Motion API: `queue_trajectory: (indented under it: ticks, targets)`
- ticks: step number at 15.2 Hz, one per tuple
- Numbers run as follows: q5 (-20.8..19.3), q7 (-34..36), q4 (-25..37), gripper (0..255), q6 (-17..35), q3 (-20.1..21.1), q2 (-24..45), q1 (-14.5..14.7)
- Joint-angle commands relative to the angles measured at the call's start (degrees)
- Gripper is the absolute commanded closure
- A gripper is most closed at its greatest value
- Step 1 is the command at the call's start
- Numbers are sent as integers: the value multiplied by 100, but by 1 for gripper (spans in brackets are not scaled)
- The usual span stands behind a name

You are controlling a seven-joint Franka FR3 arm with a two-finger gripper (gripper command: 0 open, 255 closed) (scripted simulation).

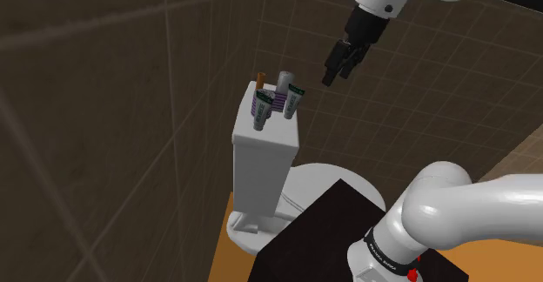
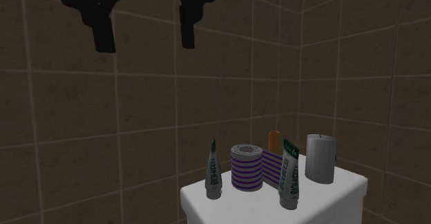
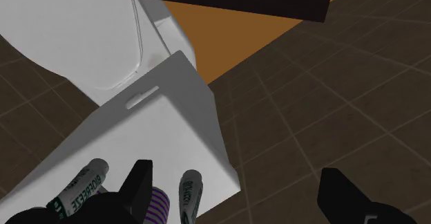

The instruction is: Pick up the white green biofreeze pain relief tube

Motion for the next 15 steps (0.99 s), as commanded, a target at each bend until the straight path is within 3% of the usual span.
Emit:
queue_trajectory:
  ticks: [1,15]
  targets:
    - [0,0,0,0,0,0,0,0]
    - [138,370,975,0,1329,-102,3070,-301]
